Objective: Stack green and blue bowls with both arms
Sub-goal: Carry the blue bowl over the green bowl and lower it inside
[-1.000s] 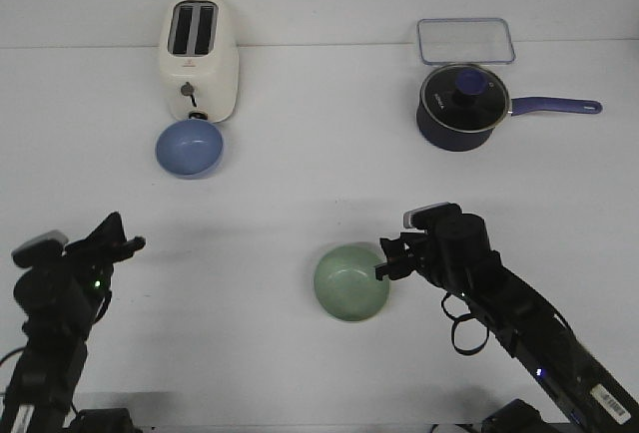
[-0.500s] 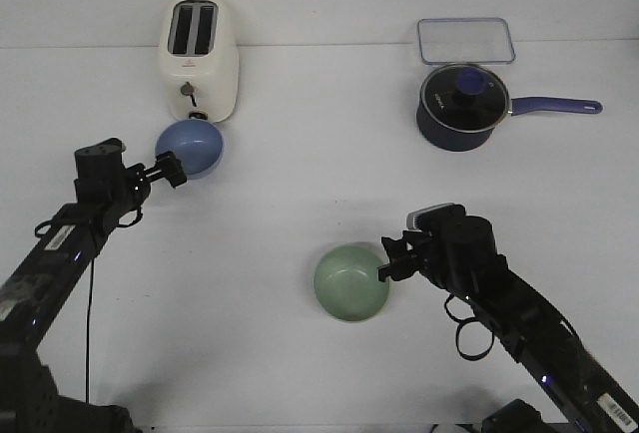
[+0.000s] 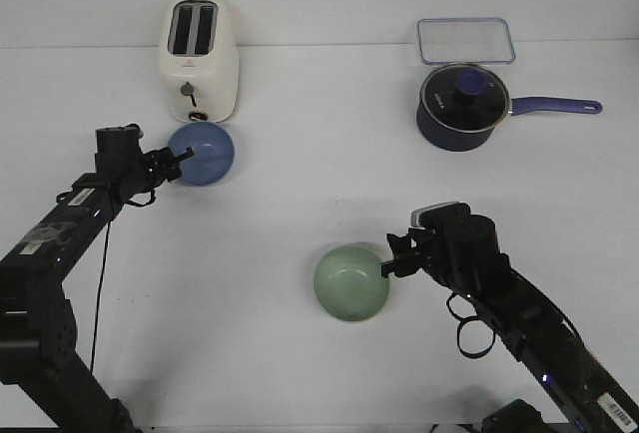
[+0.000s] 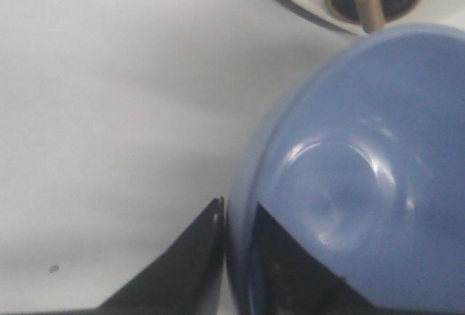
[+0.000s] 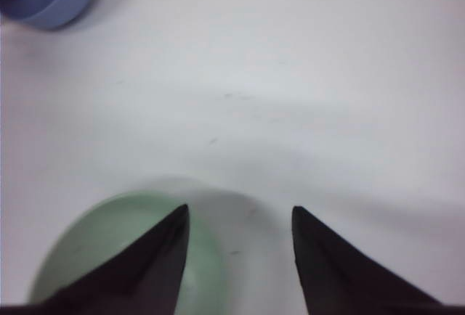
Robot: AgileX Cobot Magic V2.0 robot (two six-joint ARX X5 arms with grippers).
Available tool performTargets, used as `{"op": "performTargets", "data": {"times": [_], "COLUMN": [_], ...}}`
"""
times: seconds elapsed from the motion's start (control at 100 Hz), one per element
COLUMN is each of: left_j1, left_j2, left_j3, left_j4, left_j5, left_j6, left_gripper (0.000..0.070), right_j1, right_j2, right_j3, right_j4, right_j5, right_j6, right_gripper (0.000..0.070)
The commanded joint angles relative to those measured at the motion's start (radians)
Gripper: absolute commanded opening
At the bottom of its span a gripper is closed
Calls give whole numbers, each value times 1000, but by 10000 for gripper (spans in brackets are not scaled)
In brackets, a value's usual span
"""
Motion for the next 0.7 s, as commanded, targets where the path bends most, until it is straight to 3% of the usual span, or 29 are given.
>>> {"op": "performTargets", "data": {"times": [0.0, 0.09, 0.2, 0.29, 0.45, 0.69], "left_j1": [0, 0, -19, -69, -250, -563], "left_j2": [-3, -47, -138, -222, -342, -335], "left_j3": [39, 47, 47, 46, 27, -10], "left_j4": [-40, -85, -146, -221, -288, -287], "left_j5": [19, 55, 159, 179, 190, 210], "left_j6": [9, 24, 45, 84, 121, 122], "left_gripper": [13, 13, 13, 13, 13, 13], "right_j1": [-37, -131, -264, -349, -431, -436], "right_j2": [4, 4, 5, 10, 18, 18], "right_j3": [18, 18, 15, 12, -7, -19], "right_j4": [6, 8, 6, 5, 5, -4], "right_j5": [23, 16, -10, -36, -87, -124], "right_j6": [-25, -36, -64, -82, -73, -73], "right_gripper": [290, 290, 290, 290, 290, 290]}}
